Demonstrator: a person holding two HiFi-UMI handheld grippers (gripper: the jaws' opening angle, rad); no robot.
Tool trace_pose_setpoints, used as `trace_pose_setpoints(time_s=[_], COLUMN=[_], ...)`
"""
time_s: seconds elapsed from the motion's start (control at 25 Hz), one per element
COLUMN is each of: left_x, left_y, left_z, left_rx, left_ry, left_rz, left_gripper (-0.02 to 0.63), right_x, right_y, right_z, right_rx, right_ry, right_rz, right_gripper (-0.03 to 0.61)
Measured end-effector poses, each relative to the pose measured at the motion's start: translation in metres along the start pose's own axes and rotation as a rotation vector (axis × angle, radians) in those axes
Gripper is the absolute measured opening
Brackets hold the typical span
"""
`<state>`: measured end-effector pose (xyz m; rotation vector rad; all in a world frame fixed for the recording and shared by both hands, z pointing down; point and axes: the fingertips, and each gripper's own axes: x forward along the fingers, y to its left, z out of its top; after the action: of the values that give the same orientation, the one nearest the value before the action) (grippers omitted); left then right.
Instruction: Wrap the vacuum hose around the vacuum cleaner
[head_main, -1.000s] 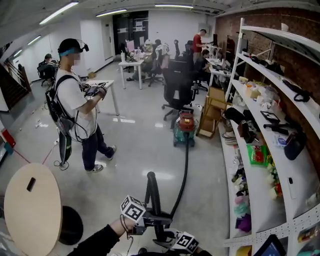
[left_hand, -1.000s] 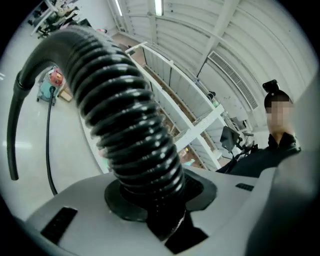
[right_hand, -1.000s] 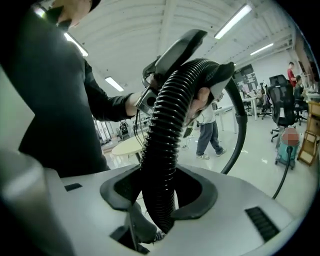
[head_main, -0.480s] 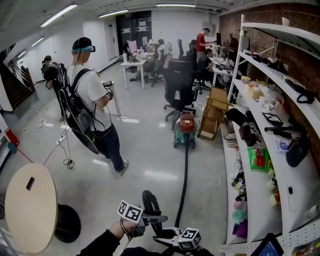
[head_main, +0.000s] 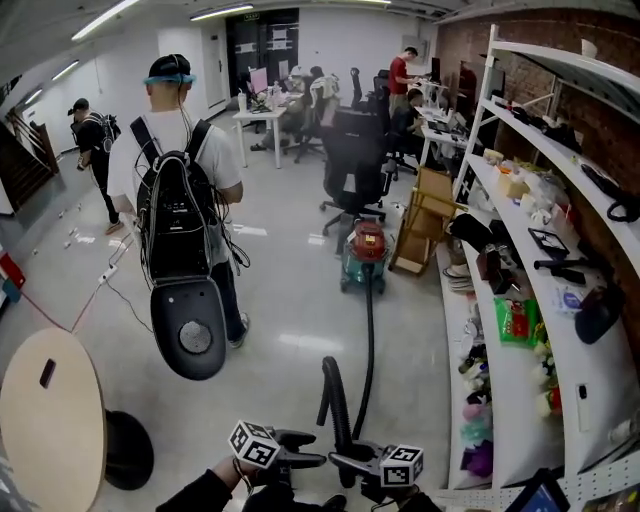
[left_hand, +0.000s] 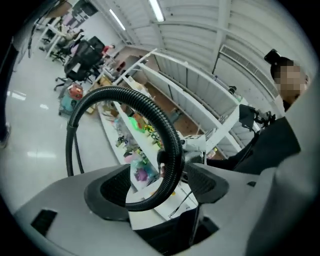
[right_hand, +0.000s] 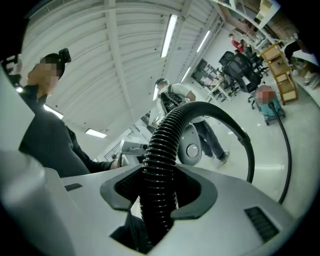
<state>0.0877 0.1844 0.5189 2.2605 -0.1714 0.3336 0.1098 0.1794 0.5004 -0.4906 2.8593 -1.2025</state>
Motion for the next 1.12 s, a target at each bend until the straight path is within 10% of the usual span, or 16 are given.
trace_pose_setpoints(time_s=[0.4,0.56,0.72,0.96,1.12], left_x=[-0.003,-0.006,-0.02,-0.077,-0.089], left_y=[0.069,0.089,0.094,0.075,0.077], left_z=[0.001,0.015,0.03,0.034,0.029], left_rx=[0.389,0.368,0.391,0.413,0.341], left_ry=[0.224,0.169,0.132,0.205,0.306], left_rz=[0.038,-0.004,-0.059,-0.173,-0.233], left_gripper=[0.353,0.339,0.175,0.147,0.147], right_x=[0.067,0.1,0.118,0.15,0.156], right_y=[-0.053,-0.062,-0.073,-0.064,-0.073], right_z=[0.139,0.168,0.183,0.185,0.169], right_rx=[0.29,0.341,0.359,0.43,0.406], right_ry=[-0.398,-0.471,-0.491,-0.543,-0.45], right_rz=[-0.095,-0.095,-0.1,-0.036,-0.051], right_gripper=[0.178,0.178,0.178,0.187,0.302])
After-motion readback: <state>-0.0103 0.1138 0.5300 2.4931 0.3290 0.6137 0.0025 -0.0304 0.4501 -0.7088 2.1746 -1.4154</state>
